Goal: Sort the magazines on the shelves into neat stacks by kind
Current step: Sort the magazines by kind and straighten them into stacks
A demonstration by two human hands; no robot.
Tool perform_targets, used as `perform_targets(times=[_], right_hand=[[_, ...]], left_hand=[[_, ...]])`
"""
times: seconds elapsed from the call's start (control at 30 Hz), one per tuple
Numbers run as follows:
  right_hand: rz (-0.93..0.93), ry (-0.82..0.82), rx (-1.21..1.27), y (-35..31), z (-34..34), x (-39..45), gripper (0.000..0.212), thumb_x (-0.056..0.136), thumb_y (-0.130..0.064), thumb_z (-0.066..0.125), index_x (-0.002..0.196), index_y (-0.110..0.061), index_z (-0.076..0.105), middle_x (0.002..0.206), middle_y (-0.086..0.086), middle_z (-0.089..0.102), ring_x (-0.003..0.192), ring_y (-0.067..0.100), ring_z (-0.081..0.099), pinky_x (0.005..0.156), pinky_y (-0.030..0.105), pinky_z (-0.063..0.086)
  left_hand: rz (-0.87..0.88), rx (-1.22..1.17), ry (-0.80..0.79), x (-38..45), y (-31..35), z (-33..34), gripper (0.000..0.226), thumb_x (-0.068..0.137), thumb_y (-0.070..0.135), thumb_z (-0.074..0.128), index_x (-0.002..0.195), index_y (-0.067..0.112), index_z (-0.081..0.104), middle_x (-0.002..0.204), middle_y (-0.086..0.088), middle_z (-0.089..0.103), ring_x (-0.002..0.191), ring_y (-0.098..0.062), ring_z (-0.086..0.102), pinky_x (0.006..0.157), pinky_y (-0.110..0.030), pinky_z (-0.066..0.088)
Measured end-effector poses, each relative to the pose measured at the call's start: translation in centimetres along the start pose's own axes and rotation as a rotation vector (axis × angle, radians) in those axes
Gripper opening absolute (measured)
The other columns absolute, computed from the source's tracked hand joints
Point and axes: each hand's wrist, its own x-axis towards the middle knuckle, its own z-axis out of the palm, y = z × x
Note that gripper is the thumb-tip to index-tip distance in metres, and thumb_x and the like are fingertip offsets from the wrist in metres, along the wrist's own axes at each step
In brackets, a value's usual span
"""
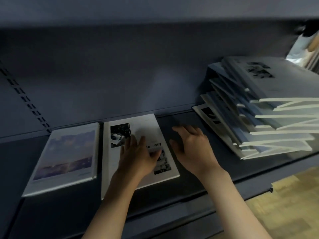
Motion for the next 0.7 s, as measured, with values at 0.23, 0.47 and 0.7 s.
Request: perform_targets(times=[0.23, 0.47, 0.7], right_hand=[[-0.136, 0.272, 0.03, 0.6, -5.4, 1.1, 0.044, 0.085, -0.031, 0.049, 0.125, -0.014, 0.057, 0.129, 0.007, 0.057, 0.124, 0.031, 0.049, 0.099, 0.047, 0.044], [-0.223, 0.261, 0.022, 4.1, -13.1, 2.3, 0.042, 0.089, -0.03, 0.055, 0.128, -0.016, 0.054, 0.13, 0.005, 0.056, 0.123, 0.031, 0.046, 0.098, 0.042, 0.042], [-0.187, 0.139, -0.125, 11.3, -19.4, 2.8, 0.048, 0.091, -0.039, 0.051, 0.137, -0.025, 0.044, 0.143, -0.002, 0.044, 0.136, 0.023, 0.031, 0.11, 0.037, 0.029]], left_hand=[[0.099, 0.061, 0.158, -2.1, 5.3, -5.3, 0.078, 0.09, 0.059, 0.032, 0.149, 0.023, -0.004, 0.157, -0.011, -0.009, 0.145, -0.027, -0.009, 0.116, -0.04, -0.001], [0.095, 0.093, 0.313, -1.8, 12.0, -9.0, 0.066, 0.087, 0.06, 0.036, 0.142, 0.024, 0.029, 0.141, -0.005, 0.044, 0.131, -0.028, 0.036, 0.109, -0.044, 0.03], [0.091, 0.127, 0.295, -0.4, 20.9, -10.7, 0.061, 0.091, 0.06, 0.029, 0.137, 0.022, 0.038, 0.144, -0.006, 0.043, 0.131, -0.03, 0.038, 0.105, -0.042, 0.031]])
